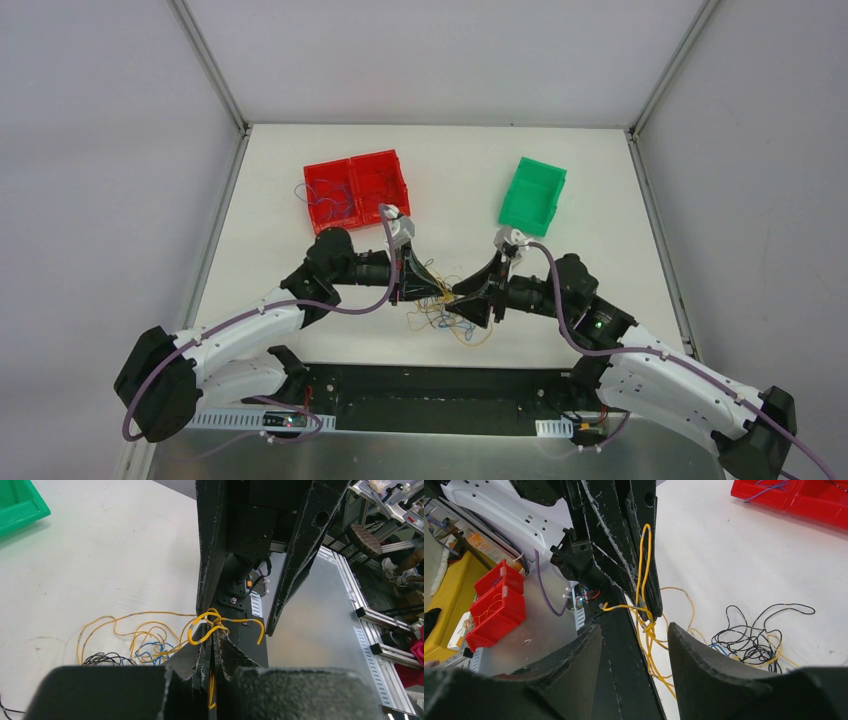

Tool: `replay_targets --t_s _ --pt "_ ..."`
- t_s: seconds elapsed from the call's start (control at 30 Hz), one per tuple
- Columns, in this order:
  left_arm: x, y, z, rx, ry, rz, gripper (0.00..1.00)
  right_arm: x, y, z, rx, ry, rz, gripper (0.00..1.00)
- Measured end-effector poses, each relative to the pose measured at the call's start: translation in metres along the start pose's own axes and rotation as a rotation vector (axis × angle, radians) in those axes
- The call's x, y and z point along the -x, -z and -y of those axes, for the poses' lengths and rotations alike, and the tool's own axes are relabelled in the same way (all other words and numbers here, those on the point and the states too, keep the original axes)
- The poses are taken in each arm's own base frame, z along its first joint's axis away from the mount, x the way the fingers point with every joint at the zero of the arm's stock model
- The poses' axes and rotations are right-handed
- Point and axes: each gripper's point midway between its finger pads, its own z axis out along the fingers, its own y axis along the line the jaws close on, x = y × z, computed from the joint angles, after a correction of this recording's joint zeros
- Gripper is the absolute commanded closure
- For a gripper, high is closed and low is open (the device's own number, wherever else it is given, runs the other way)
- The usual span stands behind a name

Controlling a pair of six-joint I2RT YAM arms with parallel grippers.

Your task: Untangle the cables

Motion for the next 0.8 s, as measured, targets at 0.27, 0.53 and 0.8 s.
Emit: replay_targets --t_s 0.27,0.53,0.8 --pt "0.007 0.003 0.005 0.001 -0.025 0.021 1.0 0.0 0.001 -0.004 0.019 0.006 0.0 0.62" --pt "0.011 0.005 0.008 -0.001 -0.042 0.034 1.0 -0.002 0.0 -0.002 0.012 0.002 -0.009 0.84" --pt "0.011 0.005 0.004 0.021 -0.035 0.035 1.0 0.002 0.0 0.003 -0.022 0.005 0.011 1.0"
